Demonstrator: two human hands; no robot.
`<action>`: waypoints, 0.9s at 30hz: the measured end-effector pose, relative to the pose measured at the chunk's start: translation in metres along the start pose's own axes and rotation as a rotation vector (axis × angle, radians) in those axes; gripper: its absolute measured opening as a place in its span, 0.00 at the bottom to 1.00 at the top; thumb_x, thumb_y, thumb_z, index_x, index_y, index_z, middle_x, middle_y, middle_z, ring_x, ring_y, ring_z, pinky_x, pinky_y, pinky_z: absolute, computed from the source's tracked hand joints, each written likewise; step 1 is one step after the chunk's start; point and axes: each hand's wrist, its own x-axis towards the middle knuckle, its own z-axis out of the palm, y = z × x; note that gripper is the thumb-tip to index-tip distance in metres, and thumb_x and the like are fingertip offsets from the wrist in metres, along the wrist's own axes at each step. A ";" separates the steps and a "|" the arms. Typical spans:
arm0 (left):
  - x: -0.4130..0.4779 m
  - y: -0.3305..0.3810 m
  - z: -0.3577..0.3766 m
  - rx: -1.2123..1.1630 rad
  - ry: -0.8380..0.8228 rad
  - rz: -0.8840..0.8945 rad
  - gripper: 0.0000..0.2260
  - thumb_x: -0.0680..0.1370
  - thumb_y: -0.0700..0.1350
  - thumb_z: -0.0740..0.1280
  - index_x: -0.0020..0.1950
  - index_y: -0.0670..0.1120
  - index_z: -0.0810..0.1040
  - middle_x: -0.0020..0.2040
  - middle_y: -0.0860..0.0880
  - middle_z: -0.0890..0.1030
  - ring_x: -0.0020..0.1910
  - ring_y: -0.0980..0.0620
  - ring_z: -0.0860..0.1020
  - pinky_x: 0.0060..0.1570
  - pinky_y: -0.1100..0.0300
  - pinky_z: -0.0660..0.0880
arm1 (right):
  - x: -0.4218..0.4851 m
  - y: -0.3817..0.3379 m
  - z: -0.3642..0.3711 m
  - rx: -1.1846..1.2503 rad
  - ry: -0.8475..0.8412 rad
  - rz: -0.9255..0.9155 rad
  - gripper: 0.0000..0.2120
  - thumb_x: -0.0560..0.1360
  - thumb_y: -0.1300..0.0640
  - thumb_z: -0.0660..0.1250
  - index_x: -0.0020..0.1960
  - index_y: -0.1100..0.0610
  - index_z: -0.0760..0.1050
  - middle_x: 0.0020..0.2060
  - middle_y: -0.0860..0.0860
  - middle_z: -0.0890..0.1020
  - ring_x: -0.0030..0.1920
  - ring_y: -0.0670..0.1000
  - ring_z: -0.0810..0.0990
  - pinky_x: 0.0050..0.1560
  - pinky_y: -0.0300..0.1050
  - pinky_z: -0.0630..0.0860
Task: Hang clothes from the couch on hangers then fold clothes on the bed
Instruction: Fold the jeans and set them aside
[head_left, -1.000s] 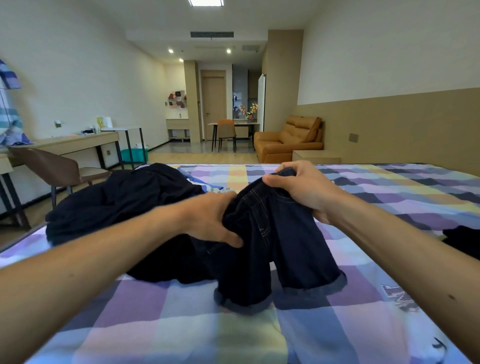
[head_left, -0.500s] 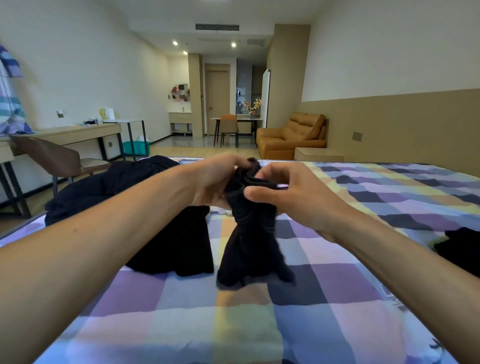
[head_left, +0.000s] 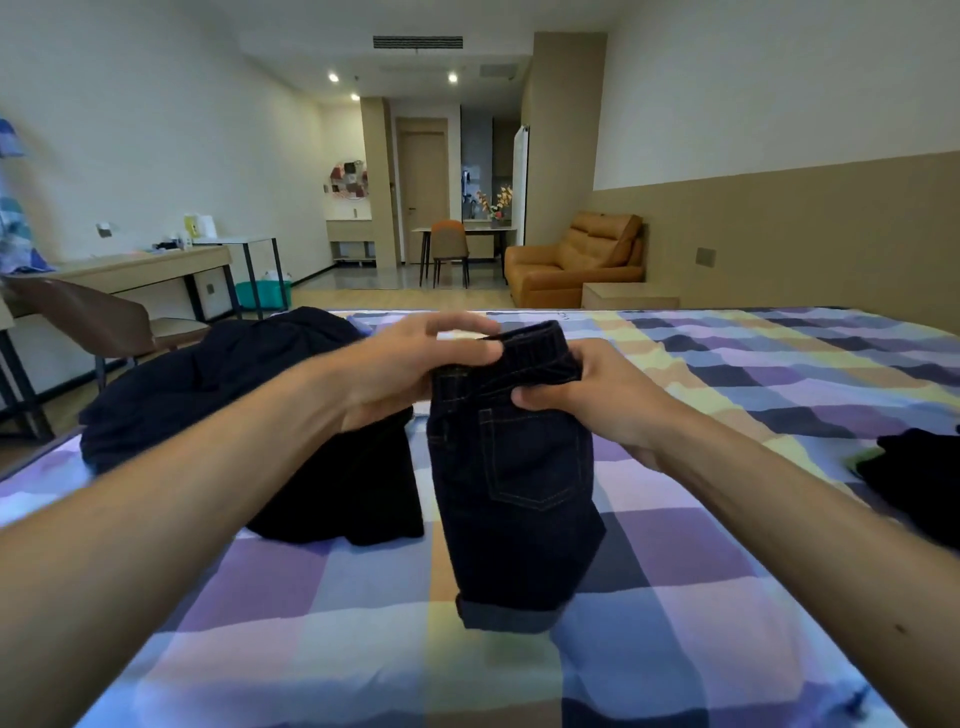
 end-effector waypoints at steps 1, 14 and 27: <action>-0.001 -0.016 0.002 -0.057 -0.009 0.006 0.23 0.72 0.39 0.76 0.67 0.44 0.78 0.62 0.40 0.82 0.58 0.47 0.82 0.63 0.51 0.77 | 0.001 0.006 0.000 0.037 0.023 0.010 0.12 0.76 0.65 0.73 0.58 0.57 0.83 0.51 0.51 0.87 0.52 0.50 0.86 0.57 0.44 0.80; -0.005 -0.115 0.047 0.404 0.110 0.379 0.15 0.72 0.36 0.74 0.58 0.39 0.80 0.51 0.43 0.83 0.52 0.52 0.79 0.55 0.45 0.78 | -0.058 0.073 -0.010 -0.196 -0.072 -0.230 0.13 0.75 0.68 0.72 0.58 0.61 0.75 0.49 0.51 0.81 0.52 0.50 0.80 0.53 0.43 0.75; -0.031 -0.181 0.082 0.086 0.232 0.071 0.05 0.80 0.46 0.70 0.48 0.45 0.82 0.39 0.54 0.84 0.40 0.61 0.79 0.41 0.64 0.74 | -0.060 0.146 0.017 0.064 -0.056 0.009 0.06 0.78 0.62 0.72 0.54 0.59 0.82 0.45 0.46 0.86 0.48 0.44 0.82 0.48 0.42 0.79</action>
